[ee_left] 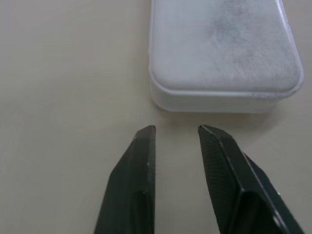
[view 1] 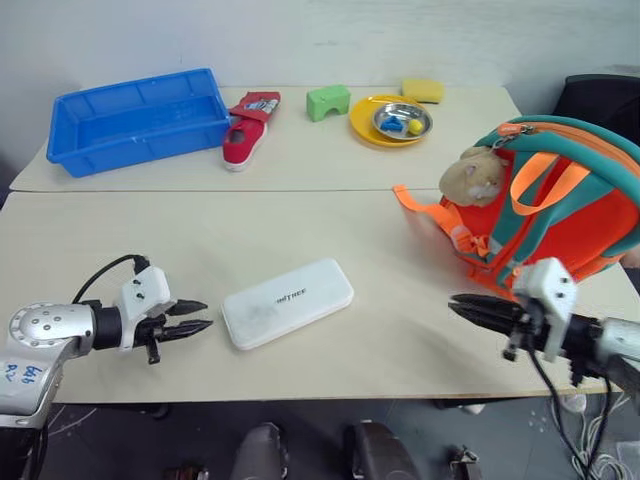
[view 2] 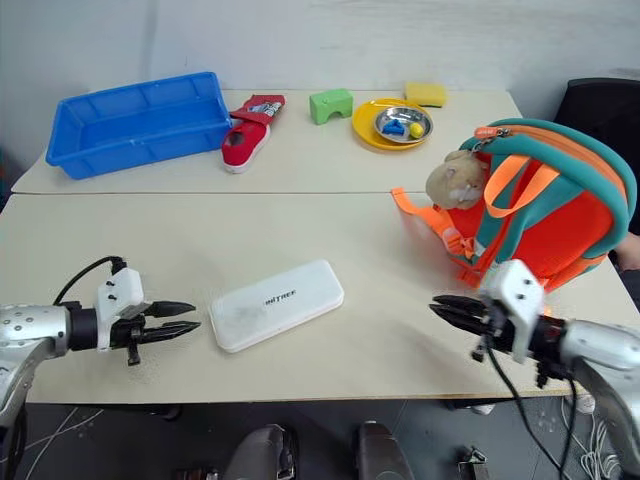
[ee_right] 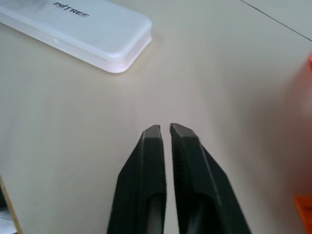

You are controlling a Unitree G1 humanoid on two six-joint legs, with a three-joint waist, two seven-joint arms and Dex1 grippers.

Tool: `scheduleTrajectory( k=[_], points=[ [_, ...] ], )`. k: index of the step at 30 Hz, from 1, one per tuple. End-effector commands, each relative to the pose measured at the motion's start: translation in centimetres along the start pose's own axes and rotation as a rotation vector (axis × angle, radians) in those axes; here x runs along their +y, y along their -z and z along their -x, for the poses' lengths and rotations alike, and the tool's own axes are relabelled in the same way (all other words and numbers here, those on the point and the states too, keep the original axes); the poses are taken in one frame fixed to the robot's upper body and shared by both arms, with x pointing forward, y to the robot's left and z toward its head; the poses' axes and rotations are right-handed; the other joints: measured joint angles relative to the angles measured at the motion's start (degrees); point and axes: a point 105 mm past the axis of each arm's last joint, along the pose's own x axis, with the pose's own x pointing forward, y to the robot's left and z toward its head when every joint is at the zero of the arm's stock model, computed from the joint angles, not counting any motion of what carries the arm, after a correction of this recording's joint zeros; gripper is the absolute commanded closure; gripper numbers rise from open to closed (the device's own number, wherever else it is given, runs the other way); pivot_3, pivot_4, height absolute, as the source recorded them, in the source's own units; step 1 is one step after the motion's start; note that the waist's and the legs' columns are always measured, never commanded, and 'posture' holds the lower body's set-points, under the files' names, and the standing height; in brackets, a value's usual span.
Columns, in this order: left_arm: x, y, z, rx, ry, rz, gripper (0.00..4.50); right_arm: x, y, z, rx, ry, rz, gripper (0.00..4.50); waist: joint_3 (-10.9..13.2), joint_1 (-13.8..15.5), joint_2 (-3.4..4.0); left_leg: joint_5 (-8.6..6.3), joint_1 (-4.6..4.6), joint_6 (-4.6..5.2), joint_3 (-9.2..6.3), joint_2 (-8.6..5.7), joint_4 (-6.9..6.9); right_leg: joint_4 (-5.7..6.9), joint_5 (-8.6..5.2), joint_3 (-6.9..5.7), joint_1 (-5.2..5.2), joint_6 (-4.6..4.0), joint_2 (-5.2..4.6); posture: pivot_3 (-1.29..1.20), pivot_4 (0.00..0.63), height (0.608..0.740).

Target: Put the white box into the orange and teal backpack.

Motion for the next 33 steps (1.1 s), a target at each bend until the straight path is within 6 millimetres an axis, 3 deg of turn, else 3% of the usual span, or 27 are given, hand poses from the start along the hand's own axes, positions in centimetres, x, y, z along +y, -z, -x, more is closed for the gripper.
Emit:
scheduleTrajectory(
  k=[1,6,12,20,28,33],
  points=[
    [-0.6,-0.6,-1.2,-0.012,0.023,-0.053,4.31,-0.9,-0.1,-2.4,0.001,0.038,0.031,4.50,0.00,-0.01,0.00,0.00,0.00,0.00,0.00,0.00,0.02,0.01,0.00,0.00,0.00,0.00,0.00,0.00,0.150,0.740],
    [-0.6,-0.5,-2.5,-0.011,0.022,-0.047,4.44,-2.1,1.0,-6.2,0.043,0.090,0.035,4.50,0.00,0.05,-0.01,0.04,-0.04,-0.03,0.03,-0.02,0.10,0.13,0.00,0.02,-0.08,0.00,0.00,0.00,0.150,0.740],
    [0.8,-0.9,-3.9,-0.032,-0.008,-0.062,4.44,-3.1,1.8,-9.0,0.075,0.132,0.049,4.50,0.00,0.12,0.00,0.07,-0.09,-0.01,0.04,-0.03,0.20,0.26,-0.01,-0.01,-0.14,-0.01,0.00,0.00,0.150,0.740],
    [1.7,-2.7,-5.8,-0.084,0.019,-0.106,4.44,-3.3,2.1,-9.3,0.075,0.133,0.047,4.50,0.00,0.22,0.00,0.21,-0.13,-0.24,0.04,-0.03,0.24,0.30,0.00,-0.07,-0.16,-0.01,0.00,0.00,0.150,0.740],
    [2.7,-3.9,-8.9,-0.114,0.033,-0.154,4.44,-1.5,1.4,-8.6,0.035,0.091,0.020,4.50,0.00,0.32,-0.01,0.24,-0.14,-0.28,0.03,-0.01,0.27,0.35,0.00,-0.10,-0.17,-0.01,0.05,0.00,0.150,0.740],
    [3.7,-4.1,-9.5,-0.118,0.023,-0.162,4.44,-1.3,2.1,-8.0,0.059,0.106,0.022,4.50,0.00,0.41,-0.01,0.25,-0.12,-0.27,0.02,-0.02,0.33,0.39,0.00,-0.11,-0.14,0.00,0.04,0.00,0.150,0.740]
  ],
)
